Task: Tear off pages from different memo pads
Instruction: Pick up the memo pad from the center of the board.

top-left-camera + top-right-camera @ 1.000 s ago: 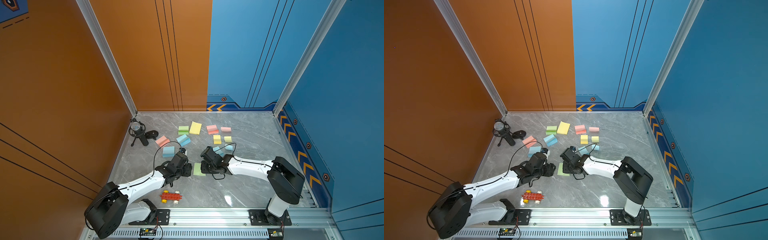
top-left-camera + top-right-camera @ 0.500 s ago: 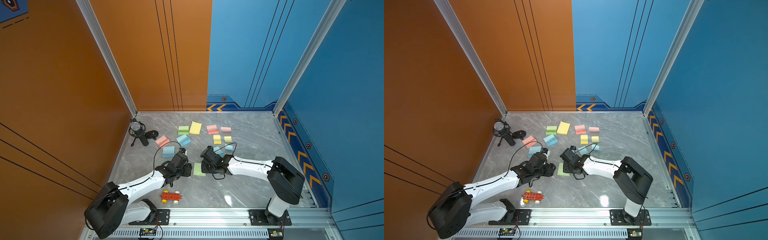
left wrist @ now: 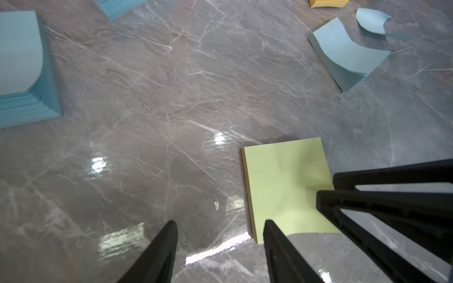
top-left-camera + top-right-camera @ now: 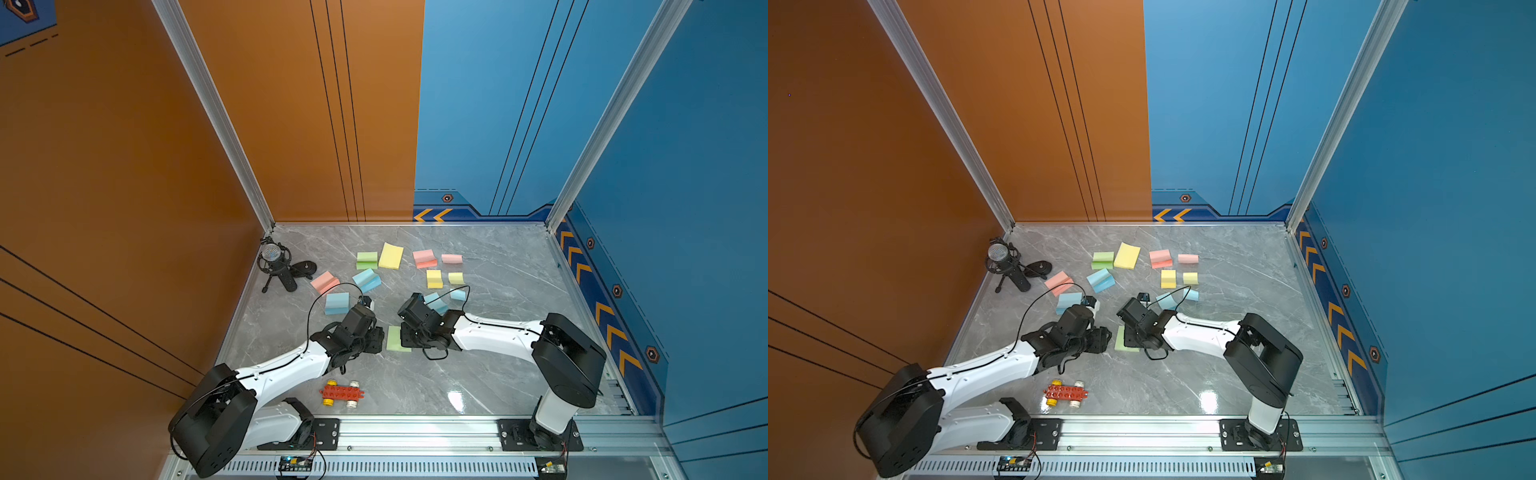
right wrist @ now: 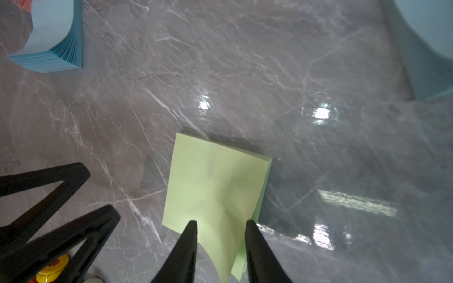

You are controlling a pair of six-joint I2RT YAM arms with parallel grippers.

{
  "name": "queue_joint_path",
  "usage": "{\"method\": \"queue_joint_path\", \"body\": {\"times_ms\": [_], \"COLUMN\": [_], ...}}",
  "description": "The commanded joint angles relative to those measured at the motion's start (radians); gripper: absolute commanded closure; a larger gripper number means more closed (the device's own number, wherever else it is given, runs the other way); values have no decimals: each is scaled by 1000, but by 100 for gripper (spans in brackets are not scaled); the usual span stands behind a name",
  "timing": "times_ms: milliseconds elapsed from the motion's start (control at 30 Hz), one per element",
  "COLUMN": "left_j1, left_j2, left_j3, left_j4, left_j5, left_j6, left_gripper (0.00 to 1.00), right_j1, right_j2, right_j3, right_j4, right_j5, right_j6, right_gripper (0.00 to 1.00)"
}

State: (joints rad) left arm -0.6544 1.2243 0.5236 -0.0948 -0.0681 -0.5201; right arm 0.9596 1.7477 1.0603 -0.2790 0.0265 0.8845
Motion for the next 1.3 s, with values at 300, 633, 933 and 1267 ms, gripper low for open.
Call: {"method": "queue_joint_path", "body": {"times_ms": [300, 633, 933, 1267], "left_j1": [10, 13, 15, 21], "left_j2": [-22, -47, -67, -93], "left_j3": [-21, -28, -36, -45], "left_j4": [-16, -16, -17, -20], "left_j5": [-10, -12, -4, 1], "left_j6": [7, 6, 7, 8], "left_gripper": [40, 40, 40, 40], "right_j1": [13, 26, 30, 45], "right_j2": [20, 42, 55, 50], "right_j3": [37, 42, 24, 74], "right_j4": [-31, 10, 64, -3], "right_j5": [19, 28, 33, 67], "right_j6": [8, 35, 57, 41], "right_gripper": [64, 62, 62, 59]}}
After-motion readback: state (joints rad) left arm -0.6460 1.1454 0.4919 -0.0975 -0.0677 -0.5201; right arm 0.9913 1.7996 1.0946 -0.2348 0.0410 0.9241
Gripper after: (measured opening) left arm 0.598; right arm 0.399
